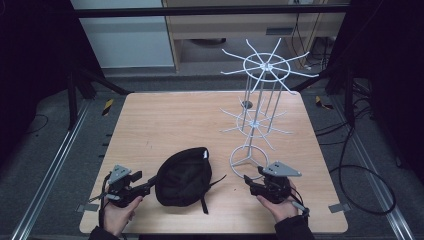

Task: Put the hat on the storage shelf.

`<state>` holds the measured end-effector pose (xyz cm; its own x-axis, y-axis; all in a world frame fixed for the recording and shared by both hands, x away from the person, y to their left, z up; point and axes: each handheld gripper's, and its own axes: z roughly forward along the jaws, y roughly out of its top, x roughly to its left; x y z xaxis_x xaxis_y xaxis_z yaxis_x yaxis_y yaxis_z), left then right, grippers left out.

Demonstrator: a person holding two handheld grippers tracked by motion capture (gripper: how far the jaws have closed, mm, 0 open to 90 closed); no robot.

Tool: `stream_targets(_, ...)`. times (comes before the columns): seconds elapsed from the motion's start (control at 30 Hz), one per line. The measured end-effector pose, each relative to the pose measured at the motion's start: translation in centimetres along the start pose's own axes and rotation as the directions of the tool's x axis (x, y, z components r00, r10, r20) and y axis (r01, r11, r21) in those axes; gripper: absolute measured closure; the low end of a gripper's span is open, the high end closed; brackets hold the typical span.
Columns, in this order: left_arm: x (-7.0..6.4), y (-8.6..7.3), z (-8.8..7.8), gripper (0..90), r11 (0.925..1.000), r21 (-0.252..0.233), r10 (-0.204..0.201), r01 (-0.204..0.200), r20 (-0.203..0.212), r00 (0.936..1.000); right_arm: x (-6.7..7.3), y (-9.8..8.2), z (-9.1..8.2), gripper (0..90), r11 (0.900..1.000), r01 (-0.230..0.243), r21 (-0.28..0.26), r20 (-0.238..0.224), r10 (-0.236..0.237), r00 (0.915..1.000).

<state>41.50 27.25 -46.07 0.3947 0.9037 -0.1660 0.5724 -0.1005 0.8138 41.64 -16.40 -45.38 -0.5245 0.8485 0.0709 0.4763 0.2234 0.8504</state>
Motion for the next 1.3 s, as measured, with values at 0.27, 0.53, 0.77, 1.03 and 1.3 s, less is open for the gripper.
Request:
stream_targets(0.27,-0.7,0.2,0.4,38.3,0.9998,0.010,0.014,-0.014,-0.004,0.9999,1.6,1.0,1.0,42.2,1.000,0.009,-0.001,-0.062,-0.009,0.9980)
stream_targets(0.53,-1.4,0.1,1.0,43.8,0.9987,0.046,0.022,-0.022,0.002,0.9998,3.7,2.2,2.1,46.3,0.999,0.038,-0.005,-0.119,-0.038,0.9921)
stream_targets(0.77,-1.6,-0.1,1.5,53.1,0.9937,0.109,0.026,-0.025,0.001,0.9997,5.5,3.4,3.5,46.4,0.999,0.050,0.004,-0.150,-0.049,0.9875)
stream_targets(1.03,-1.4,-0.3,2.2,62.0,0.9865,0.163,0.015,-0.018,0.021,0.9997,6.9,4.3,5.6,46.9,0.999,0.050,0.020,-0.165,-0.046,0.9852)
stream_targets(1.3,-1.4,-0.4,2.4,68.0,0.9820,0.188,0.010,-0.013,0.018,0.9998,8.1,4.7,8.0,46.9,0.997,0.052,0.060,-0.158,-0.042,0.9866)
